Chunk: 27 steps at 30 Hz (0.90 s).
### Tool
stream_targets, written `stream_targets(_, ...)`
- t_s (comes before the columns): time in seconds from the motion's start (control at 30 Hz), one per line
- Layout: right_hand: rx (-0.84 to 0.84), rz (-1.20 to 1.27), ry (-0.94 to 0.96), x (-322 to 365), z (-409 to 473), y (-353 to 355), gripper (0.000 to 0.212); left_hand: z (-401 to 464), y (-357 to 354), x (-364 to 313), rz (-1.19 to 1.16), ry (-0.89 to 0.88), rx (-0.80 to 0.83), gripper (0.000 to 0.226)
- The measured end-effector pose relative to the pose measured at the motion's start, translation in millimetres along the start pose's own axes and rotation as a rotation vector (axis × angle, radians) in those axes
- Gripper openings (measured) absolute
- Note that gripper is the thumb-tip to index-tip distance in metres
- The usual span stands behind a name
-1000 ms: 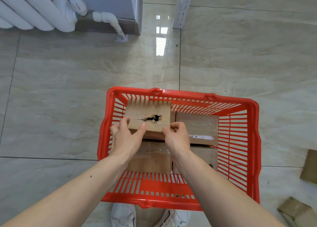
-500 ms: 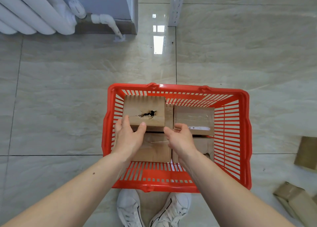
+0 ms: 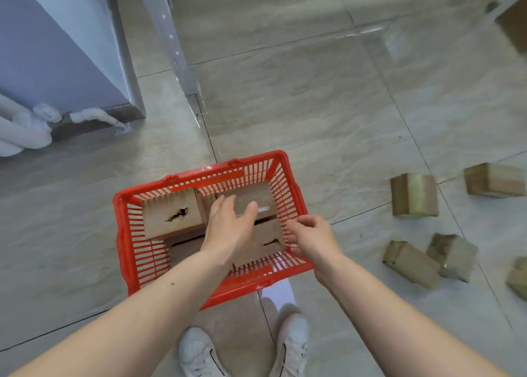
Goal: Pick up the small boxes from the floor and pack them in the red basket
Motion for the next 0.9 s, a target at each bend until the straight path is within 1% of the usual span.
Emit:
stream_targets(0.07, -0.026, 0.054, -0.013, -11.6, -2.0, 34.4, 0.031, -10.1, -28.1, -14.0, 0.025, -0.018, 0.038, 0.064)
stream_targets(0.27, -0.088, 0.094, -0.043, -65.3, 8.8, 152.4, 0.027, -41.5, -137.5, -47.7, 0.077, -0.024, 0.126, 0.058)
stream_targets(0.37, -0.112, 0.106, -0.052, -93.7, 16.0, 212.2, 0.029, -55.8, -194.9, -61.9, 0.094, -0.031, 0.137, 0.065)
stream_targets(0.47, -0.118, 0.09, -0.067, -119.2, 22.2, 267.6, 0.033, -69.0, -247.3, -79.4, 0.059, -0.037, 0.139, 0.065)
stream_targets(0.53, -0.132, 0.067, -0.076, -135.0, 30.2, 309.1, 0.036, -74.7, -288.2, -92.7, 0.079, -0.043, 0.163, 0.063)
stream_targets(0.6, -0.144, 0.078, -0.088, -149.0, 41.6, 344.6, 0.034, -78.2, -320.2, -107.3, 0.097, -0.064, 0.166, 0.062)
stream_targets(0.7, -0.164, 0.123, -0.124, -163.7, 52.0, 386.0, 0.03, -78.2, -357.1, -124.9, 0.119, -0.079, 0.174, 0.063)
stream_targets(0.9, -0.18, 0.15, -0.155, -170.1, 78.2, 439.0, 0.036, -56.6, -409.7, -154.9, 0.151, -0.108, 0.197, 0.063)
Point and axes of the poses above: each hand's wrist, its own z-axis towards the middle knuckle, its own y-axis out of the back of the hand, x = y × z, the point moved 7 cm from there along z, towards the middle knuckle, and after that the axes turned 12 degrees about -z, right-handed, at the moved point
